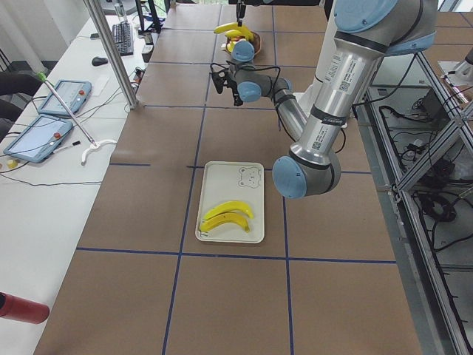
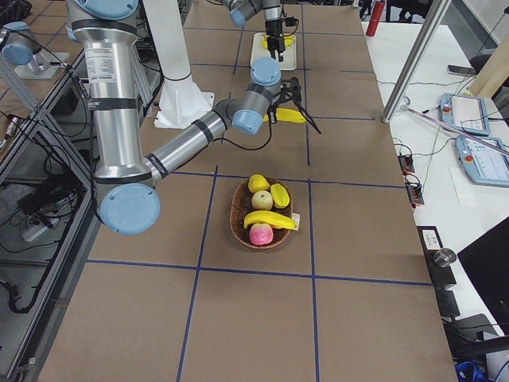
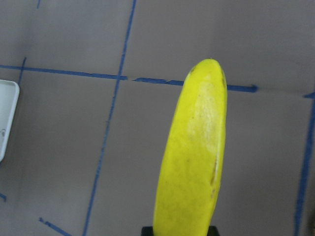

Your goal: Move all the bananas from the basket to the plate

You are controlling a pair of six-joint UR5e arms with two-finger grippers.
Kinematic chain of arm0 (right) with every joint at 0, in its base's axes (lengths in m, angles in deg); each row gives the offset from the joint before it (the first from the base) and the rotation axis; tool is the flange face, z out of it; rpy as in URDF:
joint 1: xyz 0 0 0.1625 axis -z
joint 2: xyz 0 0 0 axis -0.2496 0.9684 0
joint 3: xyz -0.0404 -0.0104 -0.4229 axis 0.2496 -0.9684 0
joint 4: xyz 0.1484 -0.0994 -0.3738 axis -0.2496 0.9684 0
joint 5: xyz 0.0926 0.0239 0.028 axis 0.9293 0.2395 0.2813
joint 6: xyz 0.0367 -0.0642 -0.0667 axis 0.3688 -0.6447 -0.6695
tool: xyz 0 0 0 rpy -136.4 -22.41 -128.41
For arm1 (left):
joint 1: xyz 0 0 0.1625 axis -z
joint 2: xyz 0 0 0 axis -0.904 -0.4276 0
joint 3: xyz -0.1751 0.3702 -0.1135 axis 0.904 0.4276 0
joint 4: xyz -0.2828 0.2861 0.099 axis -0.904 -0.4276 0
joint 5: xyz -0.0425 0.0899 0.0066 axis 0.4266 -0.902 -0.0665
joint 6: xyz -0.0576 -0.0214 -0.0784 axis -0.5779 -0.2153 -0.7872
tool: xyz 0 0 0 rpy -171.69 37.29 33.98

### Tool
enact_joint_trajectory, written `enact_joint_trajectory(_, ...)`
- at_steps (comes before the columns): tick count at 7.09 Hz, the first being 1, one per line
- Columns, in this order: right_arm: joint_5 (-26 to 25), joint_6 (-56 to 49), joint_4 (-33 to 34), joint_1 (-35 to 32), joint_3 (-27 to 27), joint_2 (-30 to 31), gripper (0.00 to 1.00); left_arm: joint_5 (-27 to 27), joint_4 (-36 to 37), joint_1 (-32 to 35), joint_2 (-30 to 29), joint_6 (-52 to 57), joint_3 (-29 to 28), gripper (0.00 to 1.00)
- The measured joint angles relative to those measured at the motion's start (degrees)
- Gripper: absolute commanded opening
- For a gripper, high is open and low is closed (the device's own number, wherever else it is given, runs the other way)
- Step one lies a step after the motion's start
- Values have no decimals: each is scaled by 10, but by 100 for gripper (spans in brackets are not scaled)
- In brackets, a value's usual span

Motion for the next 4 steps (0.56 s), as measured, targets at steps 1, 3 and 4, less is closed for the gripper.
enact_joint_trajectory(1,-32,50,-17,40,-2,-31,1,0,-50,-2,-2,-25,-1,100)
enact_joint_trajectory(3,-120,120,-80,126,-4,-57,1,0,-114,-5,-4,-53,-3,100)
enact_joint_trajectory(4,-160,142,-110,164,-4,-59,1,0,-127,-6,-10,-58,-7,99)
